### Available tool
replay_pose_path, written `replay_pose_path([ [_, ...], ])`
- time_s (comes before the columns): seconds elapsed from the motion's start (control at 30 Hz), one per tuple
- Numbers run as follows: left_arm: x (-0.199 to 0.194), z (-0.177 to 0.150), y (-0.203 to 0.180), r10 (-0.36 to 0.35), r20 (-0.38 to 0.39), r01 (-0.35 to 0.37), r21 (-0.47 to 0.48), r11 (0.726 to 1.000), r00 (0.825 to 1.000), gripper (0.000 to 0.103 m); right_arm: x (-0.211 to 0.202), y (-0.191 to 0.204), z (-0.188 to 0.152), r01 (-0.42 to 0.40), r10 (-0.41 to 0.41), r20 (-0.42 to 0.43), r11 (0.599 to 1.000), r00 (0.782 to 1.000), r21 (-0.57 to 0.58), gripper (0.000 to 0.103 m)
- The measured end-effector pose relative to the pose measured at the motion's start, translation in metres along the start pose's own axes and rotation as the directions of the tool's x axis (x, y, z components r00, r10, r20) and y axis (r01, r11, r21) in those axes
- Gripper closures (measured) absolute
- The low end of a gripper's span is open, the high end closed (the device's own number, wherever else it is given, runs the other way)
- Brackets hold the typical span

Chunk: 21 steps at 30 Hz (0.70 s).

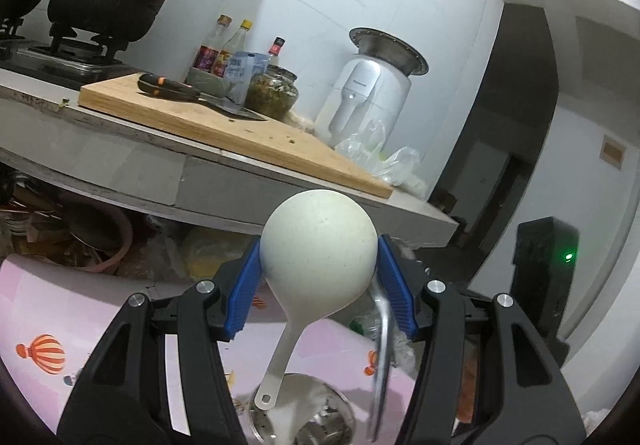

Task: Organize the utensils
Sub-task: 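Raise the white ladle with the left tool while the right tool carries the spoon toward the holder, then lower the white ladle handle-first into the steel holder with the left tool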

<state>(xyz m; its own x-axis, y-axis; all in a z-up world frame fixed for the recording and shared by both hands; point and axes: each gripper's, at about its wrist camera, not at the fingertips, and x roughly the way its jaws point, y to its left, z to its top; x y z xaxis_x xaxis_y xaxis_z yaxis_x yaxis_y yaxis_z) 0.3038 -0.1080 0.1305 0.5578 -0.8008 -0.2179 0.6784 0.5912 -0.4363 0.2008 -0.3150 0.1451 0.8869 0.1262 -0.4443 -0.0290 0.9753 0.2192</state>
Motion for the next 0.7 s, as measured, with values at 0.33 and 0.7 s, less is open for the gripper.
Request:
replay_pose_path([
  [0.33, 0.011, -0.018, -0.003, -0.026, -0.031, 0.026, -0.007, 1.000, 0.999, 0.049, 0.012, -0.004, -0.012, 0.002, -0.002, -0.029, 1.000, 1.000, 0.015, 0.098],
  [0.7, 0.018, -0.051, 0.010, 0.003, -0.095, -0.002, 0.009, 1.000, 0.996, 0.048, 0.022, 0.000, -0.028, 0.015, -0.017, -0.066, 1.000, 0.998, -0.027, 0.098],
])
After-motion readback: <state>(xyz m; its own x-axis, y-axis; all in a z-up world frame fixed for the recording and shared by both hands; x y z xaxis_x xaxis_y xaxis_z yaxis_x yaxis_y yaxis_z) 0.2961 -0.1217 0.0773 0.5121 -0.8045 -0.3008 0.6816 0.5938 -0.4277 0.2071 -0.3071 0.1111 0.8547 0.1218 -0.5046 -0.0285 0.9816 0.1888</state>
